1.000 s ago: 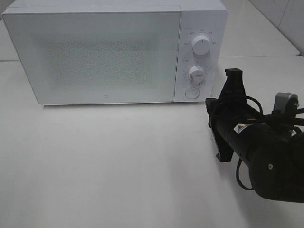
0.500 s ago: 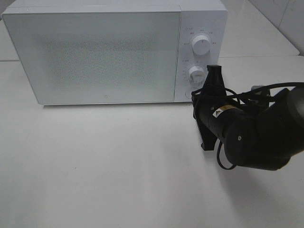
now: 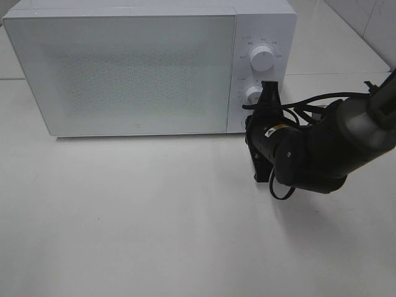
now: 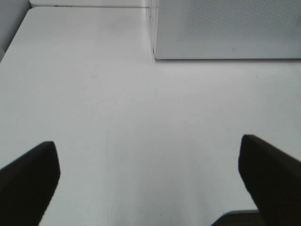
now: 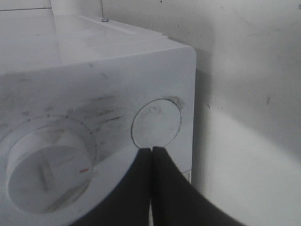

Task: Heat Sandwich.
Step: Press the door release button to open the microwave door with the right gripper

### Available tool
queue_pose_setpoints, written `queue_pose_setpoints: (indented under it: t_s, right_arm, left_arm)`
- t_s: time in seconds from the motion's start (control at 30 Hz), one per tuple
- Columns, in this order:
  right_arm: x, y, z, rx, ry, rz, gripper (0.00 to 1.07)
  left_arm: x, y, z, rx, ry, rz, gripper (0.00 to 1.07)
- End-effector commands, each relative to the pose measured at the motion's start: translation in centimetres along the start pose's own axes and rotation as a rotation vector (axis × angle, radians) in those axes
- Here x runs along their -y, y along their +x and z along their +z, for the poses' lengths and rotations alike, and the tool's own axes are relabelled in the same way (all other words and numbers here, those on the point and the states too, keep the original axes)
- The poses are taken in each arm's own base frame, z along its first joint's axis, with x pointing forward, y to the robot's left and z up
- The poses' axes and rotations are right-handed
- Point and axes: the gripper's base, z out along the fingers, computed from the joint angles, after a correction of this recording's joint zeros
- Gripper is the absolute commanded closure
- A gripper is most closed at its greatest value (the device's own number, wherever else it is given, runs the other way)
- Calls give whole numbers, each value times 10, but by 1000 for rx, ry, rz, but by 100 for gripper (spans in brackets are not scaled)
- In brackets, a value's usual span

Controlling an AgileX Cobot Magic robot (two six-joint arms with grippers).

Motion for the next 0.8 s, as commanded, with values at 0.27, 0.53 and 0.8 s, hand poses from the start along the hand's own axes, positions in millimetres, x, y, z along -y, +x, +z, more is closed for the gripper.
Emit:
queue_pose_setpoints:
  t_s: [0.27, 0.53, 0.8]
  right_arm:
    - [-4, -3, 20, 15, -1, 1, 107]
    - [-6, -6, 29, 49, -52, 0, 107]
    - [-15, -8, 28, 72, -157, -28, 107]
  left_arm:
    - [0, 0, 0, 12, -6, -3, 9]
    - [0, 0, 0, 12, -6, -3, 9]
    - [0, 0, 0, 12, -6, -3, 9]
